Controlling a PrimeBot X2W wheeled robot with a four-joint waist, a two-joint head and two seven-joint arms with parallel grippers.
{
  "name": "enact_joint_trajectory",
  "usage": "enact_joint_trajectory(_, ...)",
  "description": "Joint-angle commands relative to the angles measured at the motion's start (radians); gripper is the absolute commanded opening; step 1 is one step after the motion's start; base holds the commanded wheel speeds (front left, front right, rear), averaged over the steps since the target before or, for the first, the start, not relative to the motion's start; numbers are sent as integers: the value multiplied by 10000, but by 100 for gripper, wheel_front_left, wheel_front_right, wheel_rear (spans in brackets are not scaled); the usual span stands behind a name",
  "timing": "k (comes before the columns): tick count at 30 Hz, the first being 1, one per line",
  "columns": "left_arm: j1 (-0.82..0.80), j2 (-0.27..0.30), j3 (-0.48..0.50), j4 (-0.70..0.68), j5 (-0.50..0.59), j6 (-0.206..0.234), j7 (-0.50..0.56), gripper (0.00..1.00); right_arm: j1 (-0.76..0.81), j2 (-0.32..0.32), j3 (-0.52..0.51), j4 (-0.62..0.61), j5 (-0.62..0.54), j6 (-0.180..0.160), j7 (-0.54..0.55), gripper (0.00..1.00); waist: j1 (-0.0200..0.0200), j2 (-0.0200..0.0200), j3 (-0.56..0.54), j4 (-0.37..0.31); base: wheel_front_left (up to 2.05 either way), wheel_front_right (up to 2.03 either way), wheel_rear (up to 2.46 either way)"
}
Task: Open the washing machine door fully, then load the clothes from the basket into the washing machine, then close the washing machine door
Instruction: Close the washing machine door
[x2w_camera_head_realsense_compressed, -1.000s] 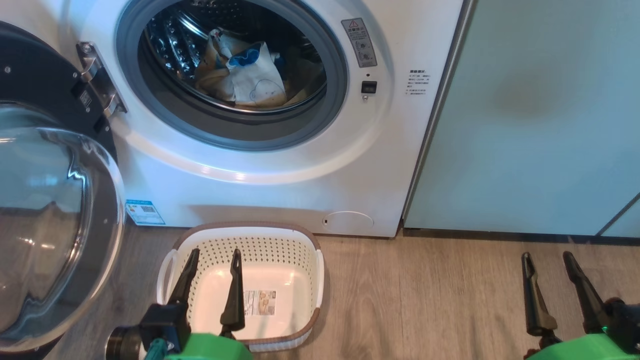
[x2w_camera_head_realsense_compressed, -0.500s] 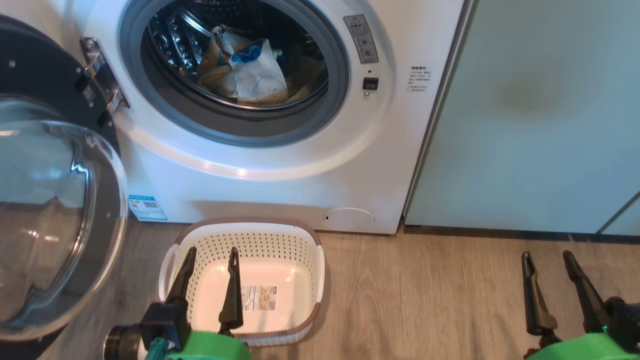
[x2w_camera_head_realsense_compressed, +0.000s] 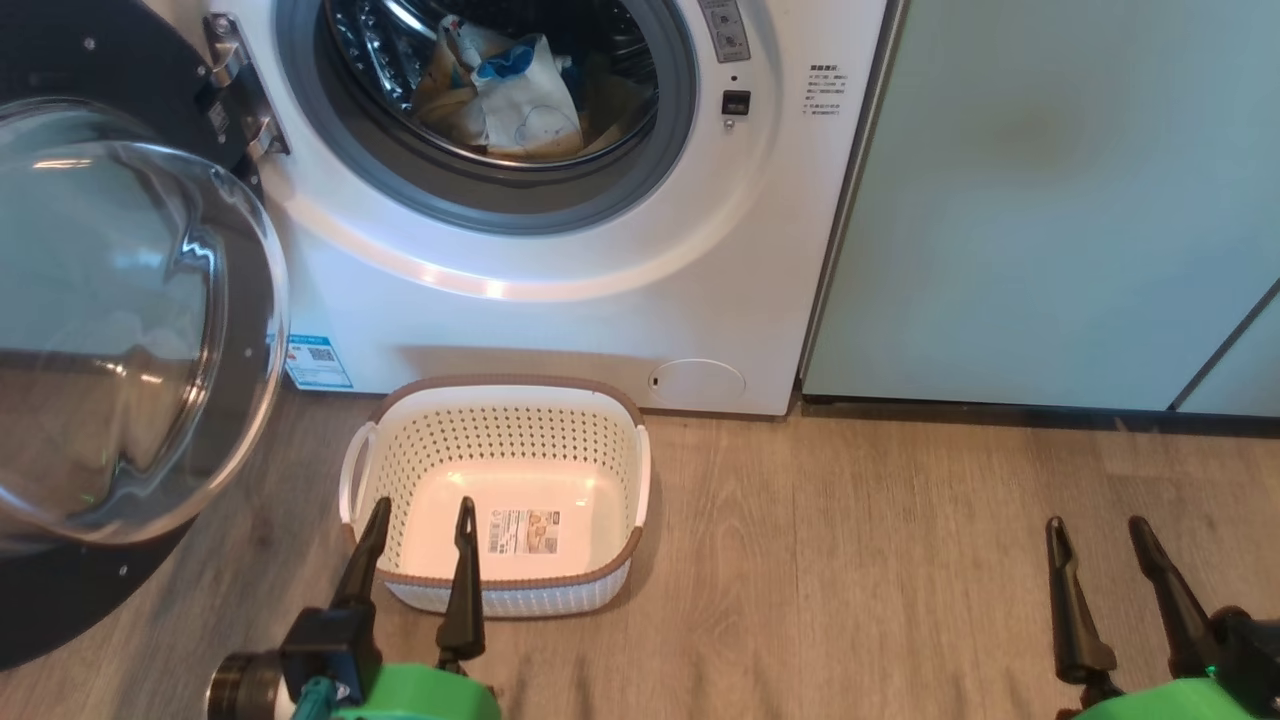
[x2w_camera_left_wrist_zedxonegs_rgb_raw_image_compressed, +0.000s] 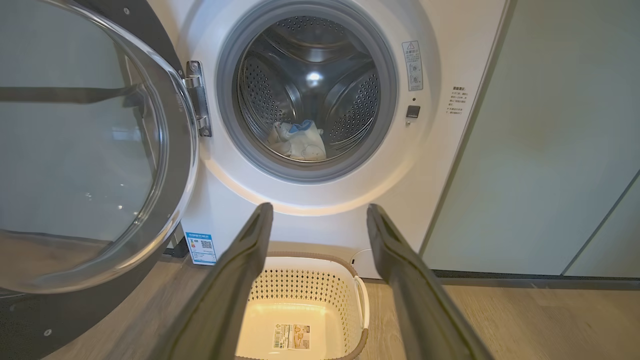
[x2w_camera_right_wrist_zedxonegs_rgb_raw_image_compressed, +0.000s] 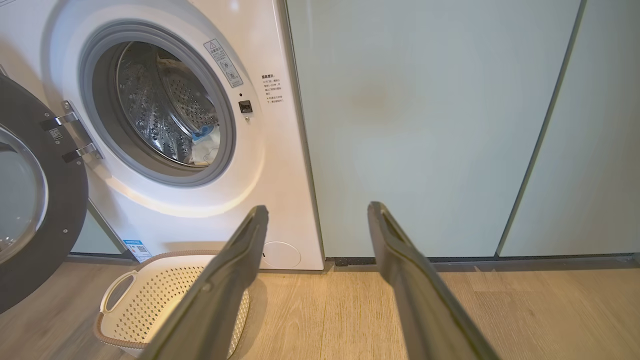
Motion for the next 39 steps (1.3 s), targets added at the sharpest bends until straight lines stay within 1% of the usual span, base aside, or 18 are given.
enact_joint_trajectory(1, -306, 91, 417, -268, 128, 436, -110, 100, -304, -68, 143, -331, -52, -29, -42, 100, 1, 0, 7, 13, -56, 56, 0)
enact_joint_trajectory(28, -315, 6, 397, -240, 342, 322, -111, 100, -224, -50, 65, -302, -94, -29, -74, 100, 1, 0, -7, 186, -4, 4, 0)
enact_joint_trajectory(32, -386, -57, 415, -382, 433, 280, -111, 100, -195, -49, -9, -353, -112, -29, -47, 100, 1, 0, 75, 411, 0, 0, 0)
enact_joint_trajectory(39, -457, -225, 468, -448, 592, 183, -111, 100, -156, -48, -30, -421, -121, -29, -1, 100, 1, 0, 121, 1326, 0, 0, 0)
